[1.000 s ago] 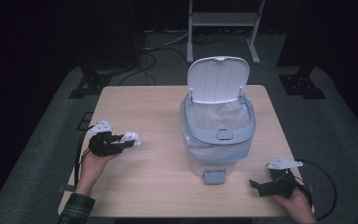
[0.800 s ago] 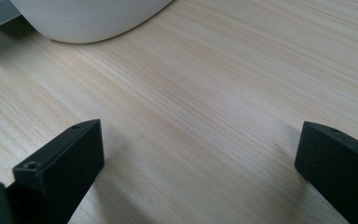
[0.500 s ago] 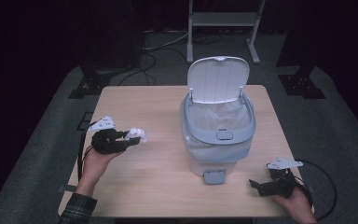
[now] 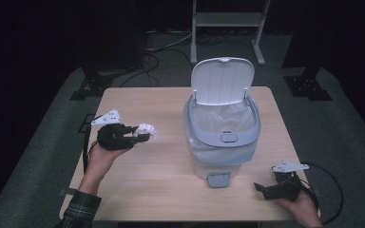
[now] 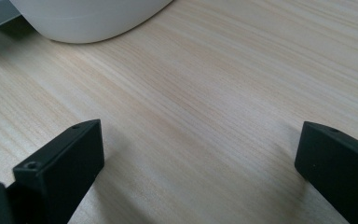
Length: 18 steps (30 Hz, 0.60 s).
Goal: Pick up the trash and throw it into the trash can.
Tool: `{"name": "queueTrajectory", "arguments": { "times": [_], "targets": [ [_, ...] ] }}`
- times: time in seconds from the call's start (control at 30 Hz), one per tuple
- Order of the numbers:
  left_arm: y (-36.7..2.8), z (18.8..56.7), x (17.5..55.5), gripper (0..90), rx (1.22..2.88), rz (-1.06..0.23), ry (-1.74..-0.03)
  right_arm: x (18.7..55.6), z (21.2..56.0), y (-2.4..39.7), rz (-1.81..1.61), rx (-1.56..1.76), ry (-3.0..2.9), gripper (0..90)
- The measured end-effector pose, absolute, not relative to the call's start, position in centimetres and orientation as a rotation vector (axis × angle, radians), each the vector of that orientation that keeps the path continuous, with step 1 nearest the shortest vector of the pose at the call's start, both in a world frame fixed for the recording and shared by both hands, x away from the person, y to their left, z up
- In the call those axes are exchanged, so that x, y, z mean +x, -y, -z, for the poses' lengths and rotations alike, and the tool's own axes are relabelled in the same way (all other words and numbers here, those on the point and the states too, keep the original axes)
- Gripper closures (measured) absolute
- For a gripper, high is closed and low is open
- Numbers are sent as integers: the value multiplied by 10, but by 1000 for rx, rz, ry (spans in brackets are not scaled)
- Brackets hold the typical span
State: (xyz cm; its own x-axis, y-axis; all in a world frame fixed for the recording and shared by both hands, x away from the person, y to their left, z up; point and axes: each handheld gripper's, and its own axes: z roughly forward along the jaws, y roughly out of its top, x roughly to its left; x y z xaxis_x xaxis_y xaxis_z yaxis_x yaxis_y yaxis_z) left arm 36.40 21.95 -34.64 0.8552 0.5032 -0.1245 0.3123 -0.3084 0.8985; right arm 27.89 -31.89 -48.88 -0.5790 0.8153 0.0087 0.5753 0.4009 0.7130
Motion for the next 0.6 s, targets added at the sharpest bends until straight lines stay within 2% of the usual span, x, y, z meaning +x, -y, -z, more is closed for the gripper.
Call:
{"name": "queueTrajectory", "arguments": {
  "times": [0.6],
  "targets": [
    [-197,311,365,599,1884,-161,-483,279,489,319,-979,1204,-2321,2]
  ]
}}
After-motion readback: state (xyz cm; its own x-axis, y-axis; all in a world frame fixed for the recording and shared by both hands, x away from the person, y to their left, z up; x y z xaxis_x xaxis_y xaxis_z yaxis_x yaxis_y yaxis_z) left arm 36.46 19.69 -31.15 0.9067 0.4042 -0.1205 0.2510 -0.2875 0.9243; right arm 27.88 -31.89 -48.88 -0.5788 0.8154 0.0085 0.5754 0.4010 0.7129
